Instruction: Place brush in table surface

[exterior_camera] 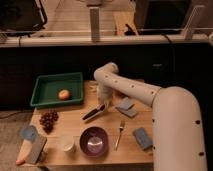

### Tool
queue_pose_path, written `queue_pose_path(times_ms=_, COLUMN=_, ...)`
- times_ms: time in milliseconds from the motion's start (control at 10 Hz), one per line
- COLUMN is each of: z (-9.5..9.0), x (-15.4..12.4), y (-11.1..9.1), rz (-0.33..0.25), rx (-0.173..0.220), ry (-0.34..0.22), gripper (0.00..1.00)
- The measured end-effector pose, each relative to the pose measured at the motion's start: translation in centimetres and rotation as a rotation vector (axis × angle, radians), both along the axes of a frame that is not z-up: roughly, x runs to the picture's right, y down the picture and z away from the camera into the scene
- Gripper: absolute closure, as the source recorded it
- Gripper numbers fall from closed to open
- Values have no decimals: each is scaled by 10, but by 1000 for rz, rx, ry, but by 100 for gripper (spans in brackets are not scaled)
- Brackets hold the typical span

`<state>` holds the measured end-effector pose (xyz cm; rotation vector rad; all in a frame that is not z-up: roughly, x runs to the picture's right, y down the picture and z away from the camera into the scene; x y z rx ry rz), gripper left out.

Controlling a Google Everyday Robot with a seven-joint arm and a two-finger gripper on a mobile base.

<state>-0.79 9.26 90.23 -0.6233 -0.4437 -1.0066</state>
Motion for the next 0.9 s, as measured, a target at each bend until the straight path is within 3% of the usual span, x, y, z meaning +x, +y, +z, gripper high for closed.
queue_pose_path(times_ms=200, z=9, x=3, y=6, rz=-10, rx=-26, ry=10, gripper=91)
queue_pose_path(times_ms=400, z=10, x=6, y=5, rz=-3, rx=-36, ry=8, gripper=69)
queue_pose_path(times_ms=600, z=10, x=8, y=5, rz=3, rx=-40, ry=5, gripper=54)
queue_pose_path(times_ms=700, z=10, x=8, y=4, rz=5, rx=-43, ry=0, gripper=39)
queue_pose_path(times_ms=900, z=10, x=9, y=4, rz=12, rx=-44, ry=-8, gripper=23)
